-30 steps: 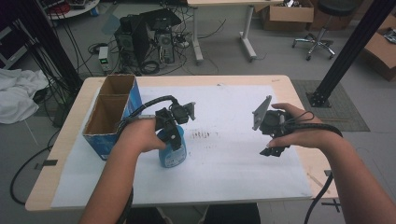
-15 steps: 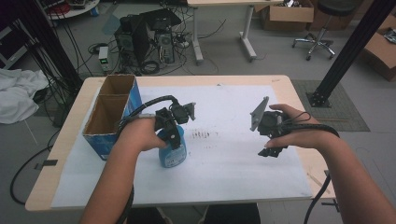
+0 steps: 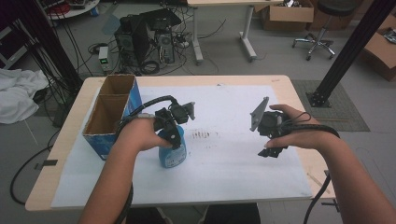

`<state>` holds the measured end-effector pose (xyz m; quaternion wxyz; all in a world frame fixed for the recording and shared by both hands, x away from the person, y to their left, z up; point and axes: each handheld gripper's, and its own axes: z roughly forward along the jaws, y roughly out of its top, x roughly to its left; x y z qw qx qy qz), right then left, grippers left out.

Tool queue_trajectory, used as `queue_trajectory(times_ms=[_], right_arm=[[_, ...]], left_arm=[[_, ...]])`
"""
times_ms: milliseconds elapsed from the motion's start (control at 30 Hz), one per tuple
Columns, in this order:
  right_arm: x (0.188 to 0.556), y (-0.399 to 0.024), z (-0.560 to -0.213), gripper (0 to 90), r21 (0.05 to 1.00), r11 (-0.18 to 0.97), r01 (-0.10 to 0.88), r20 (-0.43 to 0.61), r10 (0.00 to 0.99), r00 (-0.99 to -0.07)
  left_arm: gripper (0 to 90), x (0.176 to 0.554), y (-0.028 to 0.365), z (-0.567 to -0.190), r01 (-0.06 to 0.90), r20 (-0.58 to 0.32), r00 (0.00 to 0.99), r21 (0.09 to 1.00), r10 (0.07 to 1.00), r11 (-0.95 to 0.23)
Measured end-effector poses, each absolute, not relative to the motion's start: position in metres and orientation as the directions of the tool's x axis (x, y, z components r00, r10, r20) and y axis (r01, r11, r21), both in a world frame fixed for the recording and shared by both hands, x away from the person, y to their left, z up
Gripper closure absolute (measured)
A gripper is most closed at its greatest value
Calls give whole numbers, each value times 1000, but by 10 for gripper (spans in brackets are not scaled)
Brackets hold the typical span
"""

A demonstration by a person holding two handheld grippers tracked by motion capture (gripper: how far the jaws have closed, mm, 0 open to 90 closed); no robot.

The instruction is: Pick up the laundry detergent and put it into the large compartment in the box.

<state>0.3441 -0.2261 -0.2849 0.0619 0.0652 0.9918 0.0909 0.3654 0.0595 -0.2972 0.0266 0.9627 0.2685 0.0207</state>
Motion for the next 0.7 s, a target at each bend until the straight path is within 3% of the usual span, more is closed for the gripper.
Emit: queue_trajectory(times_ms=[700], right_arm=[[340,-230,-278,159,194,974,120,-126,147,-981]], left_arm=[[396,363,55,-255,549,53,829,103,556,-829]])
